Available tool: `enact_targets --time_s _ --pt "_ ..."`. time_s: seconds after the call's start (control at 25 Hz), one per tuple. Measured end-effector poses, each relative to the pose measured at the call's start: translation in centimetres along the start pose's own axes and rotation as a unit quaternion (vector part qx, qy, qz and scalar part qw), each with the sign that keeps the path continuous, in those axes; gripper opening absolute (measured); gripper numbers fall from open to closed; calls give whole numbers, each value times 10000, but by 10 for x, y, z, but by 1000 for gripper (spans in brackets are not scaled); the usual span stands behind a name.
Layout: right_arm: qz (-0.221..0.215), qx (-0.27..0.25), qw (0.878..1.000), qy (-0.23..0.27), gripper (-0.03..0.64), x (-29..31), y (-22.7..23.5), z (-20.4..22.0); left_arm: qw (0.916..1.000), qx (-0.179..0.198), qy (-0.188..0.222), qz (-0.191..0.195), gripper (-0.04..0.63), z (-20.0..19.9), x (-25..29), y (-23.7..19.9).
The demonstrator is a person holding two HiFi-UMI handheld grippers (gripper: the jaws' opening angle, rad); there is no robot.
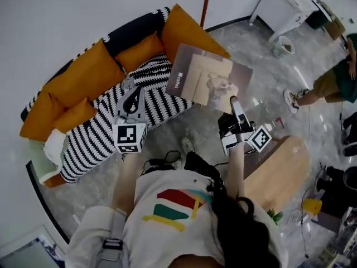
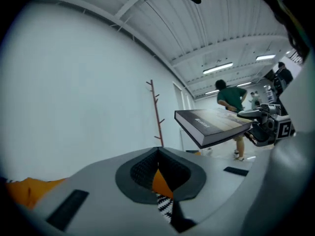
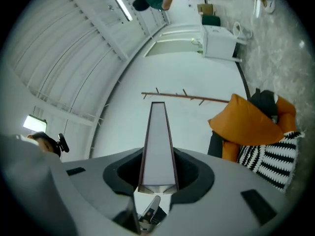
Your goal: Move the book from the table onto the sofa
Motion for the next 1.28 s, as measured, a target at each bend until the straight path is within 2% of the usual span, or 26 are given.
enact_targets --time_s 0.12,0.2,0.4,0.6,0.68,0.8,0.96,1.16,1.28 --pt "-109 53 9985 -542 153 61 10 -7 9970 -115 -27 -764 8 3 -6 -31" --pt "-154 19 9948 -1009 153 105 16 -11 9912 -178 -51 -1307 8 2 -10 -45" --pt "-402 19 9721 -2312 153 210 20 2 9650 -373 -164 -2589 8 1 -34 -62" --pt "-670 -92 9464 -3157 153 277 9 41 9439 -406 -222 -3270 8 -1 -61 -68" --pt "-763 -89 9317 -3549 153 297 4 74 9321 -458 -280 -3582 8 4 -82 -69" --pt "-1007 -94 9007 -4224 153 321 -7 135 9096 -555 -363 -4101 8 14 -118 -66" --pt "-1224 -58 8630 -4901 153 342 -22 214 8815 -697 -270 -4662 8 29 -154 -73" --pt "-1304 -78 8222 -5541 153 352 -41 322 8598 -803 -251 -5037 8 55 -212 -96" --pt "-1362 -195 7929 -5936 153 362 -59 401 8398 -884 -247 -5351 8 75 -268 -117"
Point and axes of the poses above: the fingertips, and each gripper's own axes: x forward along the fingers, y to its right, z out of its underside, the point moved 9 cm from there along -x, backward along the fingers, and after that the axes turned 15 degrees about z, right-handed, at the moved point
